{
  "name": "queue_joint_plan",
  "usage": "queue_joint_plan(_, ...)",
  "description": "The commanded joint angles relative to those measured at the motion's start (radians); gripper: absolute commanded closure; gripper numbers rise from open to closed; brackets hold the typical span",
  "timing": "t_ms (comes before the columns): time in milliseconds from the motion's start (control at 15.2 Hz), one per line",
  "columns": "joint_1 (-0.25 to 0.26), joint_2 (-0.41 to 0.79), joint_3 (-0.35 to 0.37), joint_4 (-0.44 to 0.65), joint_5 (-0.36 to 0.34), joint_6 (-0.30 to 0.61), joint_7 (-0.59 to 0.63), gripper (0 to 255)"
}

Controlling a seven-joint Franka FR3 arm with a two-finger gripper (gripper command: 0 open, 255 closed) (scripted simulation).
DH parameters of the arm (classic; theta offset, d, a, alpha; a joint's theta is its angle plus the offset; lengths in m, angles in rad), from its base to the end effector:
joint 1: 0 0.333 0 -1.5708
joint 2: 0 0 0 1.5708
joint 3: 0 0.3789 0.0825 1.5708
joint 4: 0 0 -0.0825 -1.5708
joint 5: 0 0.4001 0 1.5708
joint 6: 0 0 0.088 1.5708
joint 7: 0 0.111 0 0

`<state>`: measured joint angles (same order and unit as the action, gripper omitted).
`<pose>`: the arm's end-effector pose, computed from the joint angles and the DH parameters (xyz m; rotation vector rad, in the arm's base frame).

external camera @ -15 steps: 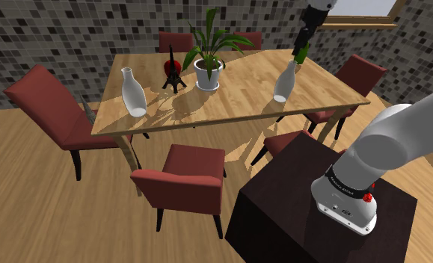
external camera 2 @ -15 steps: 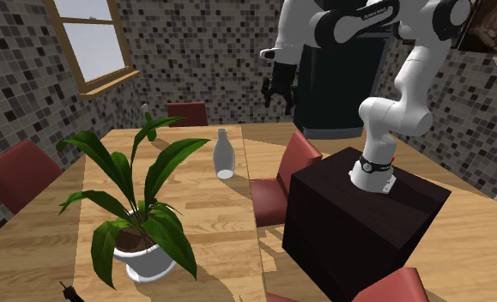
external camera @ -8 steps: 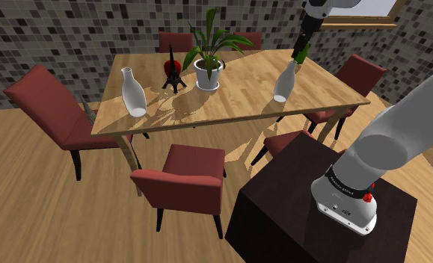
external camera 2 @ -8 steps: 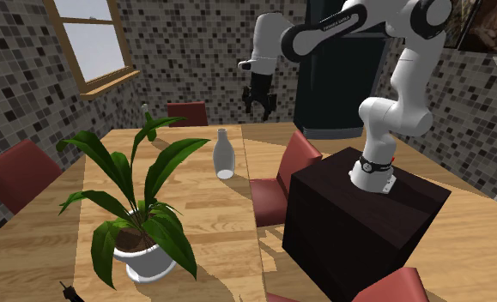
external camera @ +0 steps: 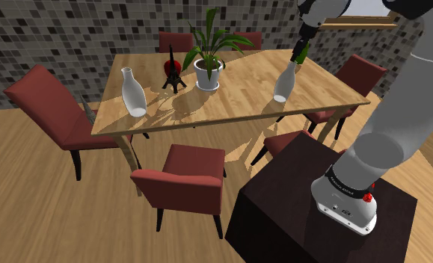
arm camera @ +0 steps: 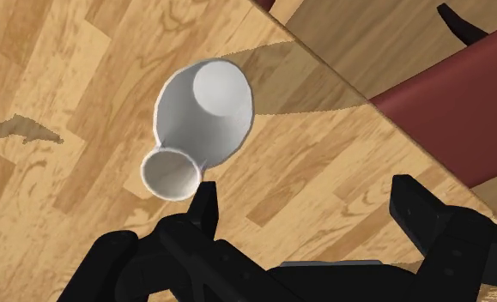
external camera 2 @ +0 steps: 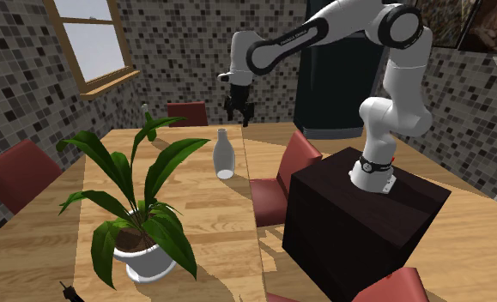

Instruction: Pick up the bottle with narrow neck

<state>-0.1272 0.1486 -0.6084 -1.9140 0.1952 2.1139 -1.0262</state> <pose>0.4767 -0.3962 0.4888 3.1123 0.3198 0.1853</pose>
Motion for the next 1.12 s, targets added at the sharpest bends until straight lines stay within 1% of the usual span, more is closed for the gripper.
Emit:
queue_joint_plan(0,-0.038,0.099,0.0,0.087,0.073,-0.019,-0.068,0)
queue_joint_plan(264,-0.136,0.278,0.027,0.261,0.182,-0.062,-0.162,0)
queue_joint_plan(330,-0.163,0.322,0.036,0.309,0.204,-0.076,-0.179,0)
queue_joint_plan(396,-0.176,0.342,0.042,0.332,0.213,-0.082,-0.185,0)
queue_joint_plan(858,-0.183,0.378,0.059,0.29,0.241,-0.01,-0.209,0)
queue_joint_plan(990,-0.183,0.381,0.061,0.287,0.243,-0.004,-0.211,0)
queue_joint_plan(1056,-0.184,0.382,0.061,0.289,0.244,-0.005,-0.211,255)
